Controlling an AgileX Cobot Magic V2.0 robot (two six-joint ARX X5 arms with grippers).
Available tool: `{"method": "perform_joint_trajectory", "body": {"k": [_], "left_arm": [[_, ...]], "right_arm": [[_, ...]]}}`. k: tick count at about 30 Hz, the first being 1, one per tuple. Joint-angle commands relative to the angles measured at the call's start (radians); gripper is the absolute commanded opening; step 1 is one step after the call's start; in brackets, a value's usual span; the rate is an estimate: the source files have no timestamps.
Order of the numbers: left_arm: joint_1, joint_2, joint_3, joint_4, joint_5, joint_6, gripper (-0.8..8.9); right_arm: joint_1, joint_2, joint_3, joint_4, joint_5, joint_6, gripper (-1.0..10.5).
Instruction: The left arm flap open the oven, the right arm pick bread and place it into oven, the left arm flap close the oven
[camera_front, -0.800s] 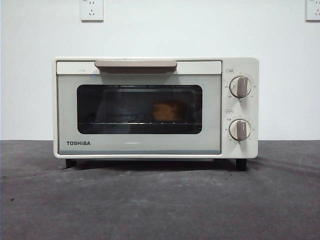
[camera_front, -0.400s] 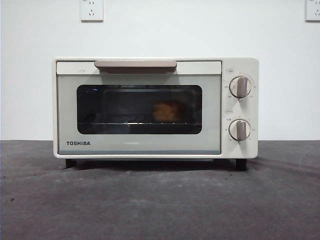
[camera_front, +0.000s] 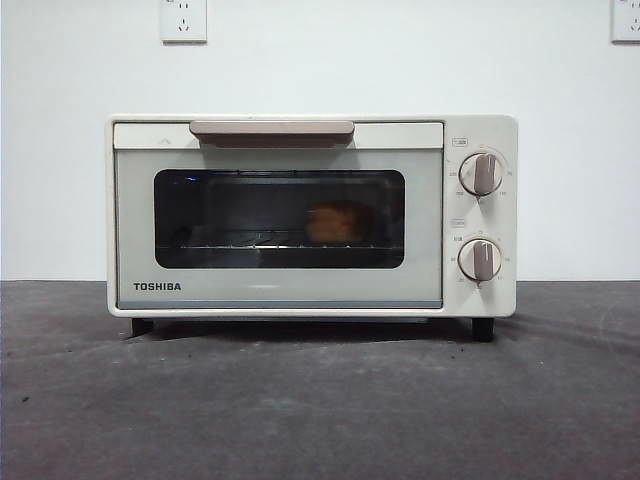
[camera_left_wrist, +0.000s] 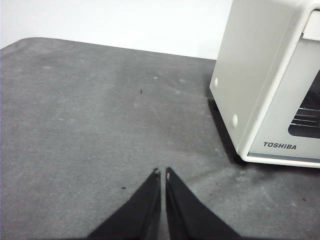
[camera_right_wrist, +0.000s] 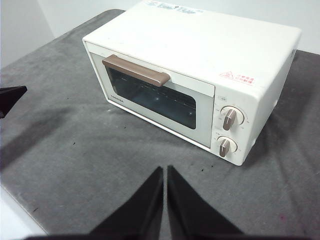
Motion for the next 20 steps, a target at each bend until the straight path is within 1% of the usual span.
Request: {"method": "perform_joint_trajectory", "body": {"k": [1, 18, 20], "left_arm": [[-0.001, -0.001, -0.020, -0.007, -0.005, 0.008, 0.25], [-0.001, -0.001, -0.020, -0.007, -0.005, 0.008, 0.25], [-0.001, -0.001, -0.020, -0.007, -0.005, 0.008, 0.25]], "right_arm": [[0.008, 0.003, 0.018, 0.012, 0.001, -0.007, 0.1], [0.008, 0.003, 0.018, 0.012, 0.001, -0.008, 0.1], [0.003, 0.001, 0.016, 0.013, 0.019, -0.018, 0.1]]}}
